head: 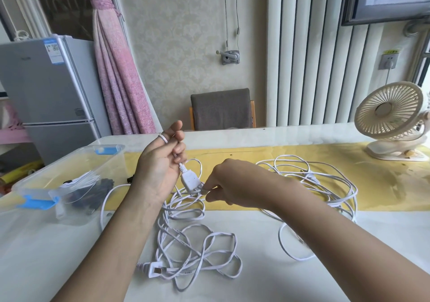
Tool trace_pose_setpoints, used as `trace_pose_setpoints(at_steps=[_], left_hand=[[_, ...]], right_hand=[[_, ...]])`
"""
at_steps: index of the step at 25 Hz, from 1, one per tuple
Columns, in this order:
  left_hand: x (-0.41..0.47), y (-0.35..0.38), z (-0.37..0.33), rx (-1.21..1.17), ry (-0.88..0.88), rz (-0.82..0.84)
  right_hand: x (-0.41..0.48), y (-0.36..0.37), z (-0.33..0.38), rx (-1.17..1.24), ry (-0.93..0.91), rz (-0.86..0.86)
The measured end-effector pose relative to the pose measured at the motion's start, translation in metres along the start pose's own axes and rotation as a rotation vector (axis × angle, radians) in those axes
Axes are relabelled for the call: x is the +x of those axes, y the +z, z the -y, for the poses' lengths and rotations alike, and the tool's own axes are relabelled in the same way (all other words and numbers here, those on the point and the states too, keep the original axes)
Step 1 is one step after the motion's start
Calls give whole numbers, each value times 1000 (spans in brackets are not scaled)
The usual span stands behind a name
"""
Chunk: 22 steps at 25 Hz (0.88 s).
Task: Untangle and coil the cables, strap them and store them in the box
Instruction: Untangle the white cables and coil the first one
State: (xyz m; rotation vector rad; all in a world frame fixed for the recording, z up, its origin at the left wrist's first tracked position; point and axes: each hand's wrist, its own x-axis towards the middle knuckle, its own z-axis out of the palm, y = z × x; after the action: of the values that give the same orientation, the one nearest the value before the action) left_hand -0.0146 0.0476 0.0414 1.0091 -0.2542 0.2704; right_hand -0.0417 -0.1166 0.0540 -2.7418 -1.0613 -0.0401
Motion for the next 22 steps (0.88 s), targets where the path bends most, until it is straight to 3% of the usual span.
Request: trace_pose_setpoints(at_steps=[3, 5, 9, 12, 14, 16, 22], left_hand=[[-5, 3, 1, 344, 100, -50], [-5, 3, -4, 426, 0, -35], [-2, -6, -12, 321, -49, -30], [-5, 0, -17, 36, -142, 43], [-6, 2, -18, -143, -196, 81], [-7, 4, -15, -154, -211, 73], [-26, 17, 14, 696, -74, 217]], right_hand=[[0, 1, 6, -63, -43, -25], [0, 4, 9, -95, -29, -28], [-4, -4, 12, -16, -27, -14], [-8, -14, 14, 106, -77, -4], [-11, -15, 15, 78, -83, 32], [-12, -13, 18, 35, -75, 59], [-13, -17, 20, 79, -130, 29]])
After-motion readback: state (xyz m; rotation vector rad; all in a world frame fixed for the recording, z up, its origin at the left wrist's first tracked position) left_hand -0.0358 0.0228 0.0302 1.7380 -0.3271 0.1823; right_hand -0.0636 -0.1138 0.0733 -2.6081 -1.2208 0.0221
